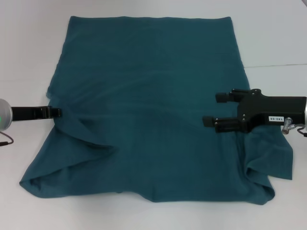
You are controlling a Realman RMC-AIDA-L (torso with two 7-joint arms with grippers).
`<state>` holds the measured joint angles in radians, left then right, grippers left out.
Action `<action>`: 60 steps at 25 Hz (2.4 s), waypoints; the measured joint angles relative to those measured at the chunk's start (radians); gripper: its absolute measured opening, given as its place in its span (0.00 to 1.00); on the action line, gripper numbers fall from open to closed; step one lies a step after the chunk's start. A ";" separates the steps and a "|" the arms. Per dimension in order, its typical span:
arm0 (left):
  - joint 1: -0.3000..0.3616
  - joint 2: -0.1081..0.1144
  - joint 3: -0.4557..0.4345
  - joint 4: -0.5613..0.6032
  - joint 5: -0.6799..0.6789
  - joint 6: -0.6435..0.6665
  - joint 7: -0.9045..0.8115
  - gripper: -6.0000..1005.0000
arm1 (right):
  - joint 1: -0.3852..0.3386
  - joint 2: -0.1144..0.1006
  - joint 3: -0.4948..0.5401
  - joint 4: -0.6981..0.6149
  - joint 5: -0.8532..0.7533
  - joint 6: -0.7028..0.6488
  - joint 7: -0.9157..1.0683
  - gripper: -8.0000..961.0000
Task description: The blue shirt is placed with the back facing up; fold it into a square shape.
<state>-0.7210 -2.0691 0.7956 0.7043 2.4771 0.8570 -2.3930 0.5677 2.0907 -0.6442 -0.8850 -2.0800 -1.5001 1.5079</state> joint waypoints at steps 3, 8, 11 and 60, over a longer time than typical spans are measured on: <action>0.006 -0.006 -0.001 0.024 0.000 0.020 0.005 0.38 | 0.000 0.000 0.000 0.000 0.000 0.002 0.000 0.96; 0.010 -0.013 0.000 0.035 0.000 0.021 0.009 0.36 | 0.000 0.001 0.000 0.000 0.001 0.002 0.000 0.96; 0.010 -0.013 0.001 0.034 0.000 0.022 0.009 0.29 | 0.000 0.002 0.000 0.000 0.002 0.001 0.000 0.96; 0.091 0.001 -0.004 0.131 -0.418 0.382 0.292 0.71 | -0.063 -0.023 0.024 -0.072 0.024 -0.018 0.174 0.96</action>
<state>-0.6297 -2.0677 0.7918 0.8352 2.0586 1.2394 -2.1011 0.5052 2.0674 -0.6204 -0.9572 -2.0559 -1.5179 1.6816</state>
